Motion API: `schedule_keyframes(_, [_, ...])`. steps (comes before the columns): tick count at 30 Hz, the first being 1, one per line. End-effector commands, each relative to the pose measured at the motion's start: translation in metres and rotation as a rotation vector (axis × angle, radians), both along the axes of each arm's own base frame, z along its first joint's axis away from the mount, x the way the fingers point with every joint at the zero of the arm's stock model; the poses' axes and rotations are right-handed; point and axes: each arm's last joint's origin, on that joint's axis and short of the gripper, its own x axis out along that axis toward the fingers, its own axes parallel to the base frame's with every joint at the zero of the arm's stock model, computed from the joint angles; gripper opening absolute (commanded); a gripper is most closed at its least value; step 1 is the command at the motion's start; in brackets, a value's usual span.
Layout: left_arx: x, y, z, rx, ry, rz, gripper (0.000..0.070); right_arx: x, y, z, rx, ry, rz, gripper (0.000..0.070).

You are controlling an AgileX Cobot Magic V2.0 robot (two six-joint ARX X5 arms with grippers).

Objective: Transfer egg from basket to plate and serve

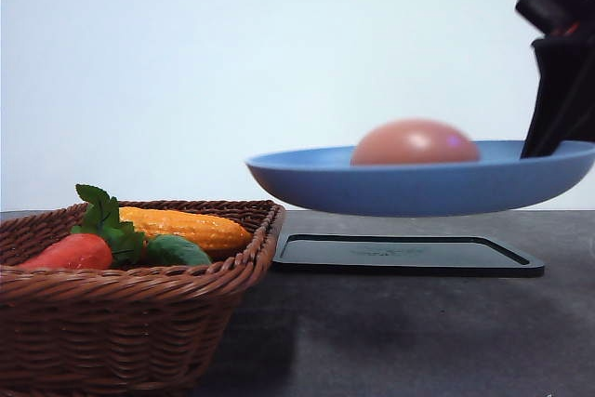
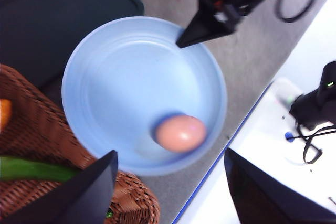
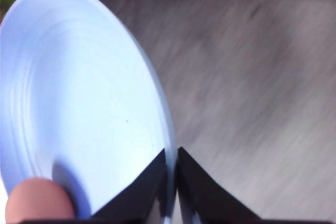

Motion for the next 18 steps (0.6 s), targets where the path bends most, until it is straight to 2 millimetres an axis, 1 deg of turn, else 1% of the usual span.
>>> schedule_keyframes(1, [-0.006,0.007,0.012,-0.024,-0.046,-0.013,0.0407,0.021,-0.003,-0.002,-0.012,-0.033,0.029,0.0])
schedule_keyframes(7, [-0.025,0.039,0.03,-0.066,-0.129,0.052,0.0407,0.084,-0.019,-0.015,-0.022,-0.004,-0.032,0.0])
schedule_keyframes(10, [-0.032,0.051,0.035,-0.09,-0.143,0.082,0.0407,0.114,-0.024,-0.023,-0.02,0.004,-0.06,0.0])
schedule_keyframes(14, [-0.038,0.061,0.039,-0.102,-0.166,0.113,0.0407,0.148,-0.026,-0.035,-0.017,0.019,-0.076,0.0])
schedule_keyframes(18, [-0.04,0.065,0.039,-0.091,-0.182,0.138,0.0407,0.174,-0.025,-0.048,-0.015,0.032,-0.086,0.0])
